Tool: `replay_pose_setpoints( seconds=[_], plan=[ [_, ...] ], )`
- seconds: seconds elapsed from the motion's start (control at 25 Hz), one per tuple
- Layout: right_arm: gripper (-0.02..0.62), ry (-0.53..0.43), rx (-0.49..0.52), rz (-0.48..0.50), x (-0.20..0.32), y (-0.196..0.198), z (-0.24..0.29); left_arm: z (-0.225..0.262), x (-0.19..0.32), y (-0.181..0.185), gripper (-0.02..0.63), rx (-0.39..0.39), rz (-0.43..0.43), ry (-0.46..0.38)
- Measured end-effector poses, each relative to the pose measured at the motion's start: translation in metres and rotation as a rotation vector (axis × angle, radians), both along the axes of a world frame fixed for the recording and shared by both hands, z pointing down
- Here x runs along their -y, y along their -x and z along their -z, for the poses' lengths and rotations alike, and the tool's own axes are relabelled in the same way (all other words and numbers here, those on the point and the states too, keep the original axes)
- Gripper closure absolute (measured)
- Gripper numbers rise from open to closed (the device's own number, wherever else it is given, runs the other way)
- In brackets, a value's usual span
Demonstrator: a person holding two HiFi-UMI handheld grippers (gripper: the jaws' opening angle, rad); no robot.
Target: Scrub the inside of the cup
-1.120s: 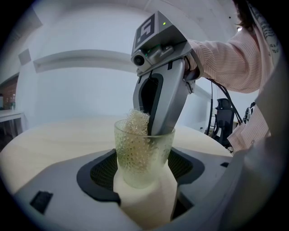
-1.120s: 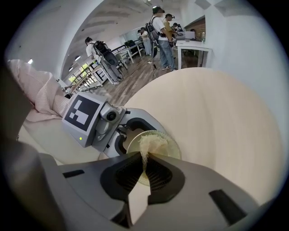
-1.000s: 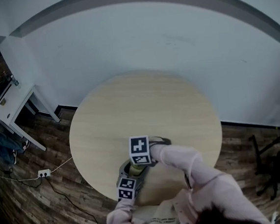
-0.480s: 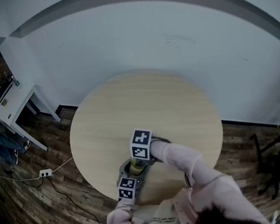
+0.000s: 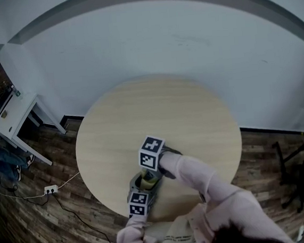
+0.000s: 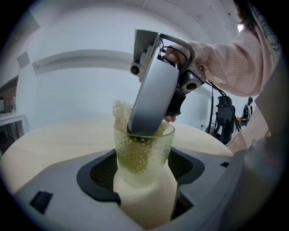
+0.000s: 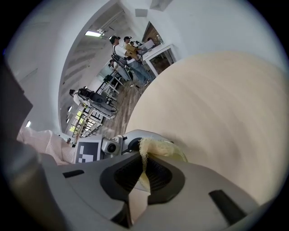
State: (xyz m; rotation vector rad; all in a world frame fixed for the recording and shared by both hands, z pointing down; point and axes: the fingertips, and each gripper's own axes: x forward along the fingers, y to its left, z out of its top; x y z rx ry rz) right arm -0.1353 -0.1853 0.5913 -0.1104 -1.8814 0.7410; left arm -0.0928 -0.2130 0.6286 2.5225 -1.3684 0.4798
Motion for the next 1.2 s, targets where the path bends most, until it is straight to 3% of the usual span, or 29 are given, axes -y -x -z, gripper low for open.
replay_pose_setpoints(
  seconds=[0.76,1.2],
  plan=[
    [0.577,0.079,0.076,-0.249,0.020,-0.001,0.009,0.001,0.002,-0.002,0.252,-0.010,-0.015,-0.006],
    [0.577,-0.009,0.051,-0.204,0.021,-0.007,0.006,0.000,0.002,-0.003,0.252,-0.010,-0.021,-0.004]
  ],
)
